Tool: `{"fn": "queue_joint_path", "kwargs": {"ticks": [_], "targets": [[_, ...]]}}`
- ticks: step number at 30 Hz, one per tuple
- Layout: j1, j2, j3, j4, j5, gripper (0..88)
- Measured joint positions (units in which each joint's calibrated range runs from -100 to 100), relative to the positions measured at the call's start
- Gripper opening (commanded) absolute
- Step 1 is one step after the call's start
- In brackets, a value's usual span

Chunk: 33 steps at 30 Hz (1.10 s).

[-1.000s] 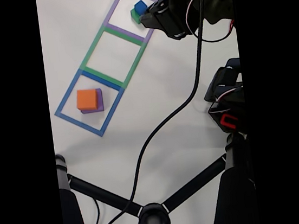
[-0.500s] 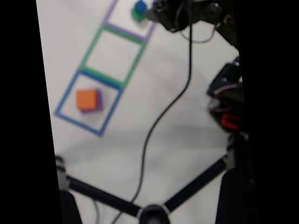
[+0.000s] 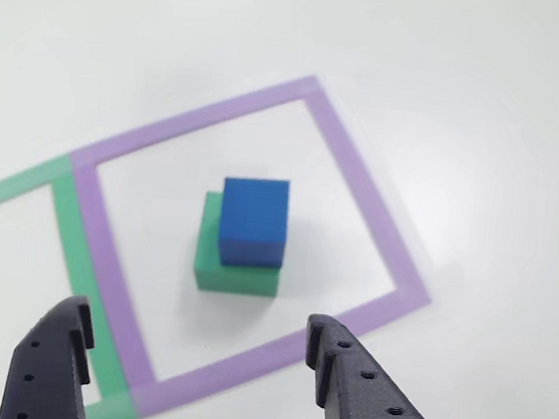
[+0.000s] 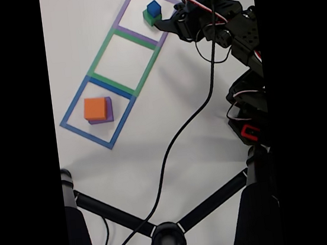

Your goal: Tower of hanoi

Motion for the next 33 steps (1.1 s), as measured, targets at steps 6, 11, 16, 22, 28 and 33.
{"fn": "queue_joint_path", "kwargs": {"ticks": [6,11,16,22,28,33], "targets": [[3.1,4.1,4.5,-10.5,0.0,27.2],[4.3,9.2,6.3,-18.9,0.0,26.8],[4.6,17.0,6.4,-28.4,0.0,26.6],[4.3,24.4,6.4,-38.2,0.0,26.2],[2.2,29.5,6.4,-45.2,0.4,25.8],[1.6,34.3,6.4,-50.1,0.4,26.5]]}}
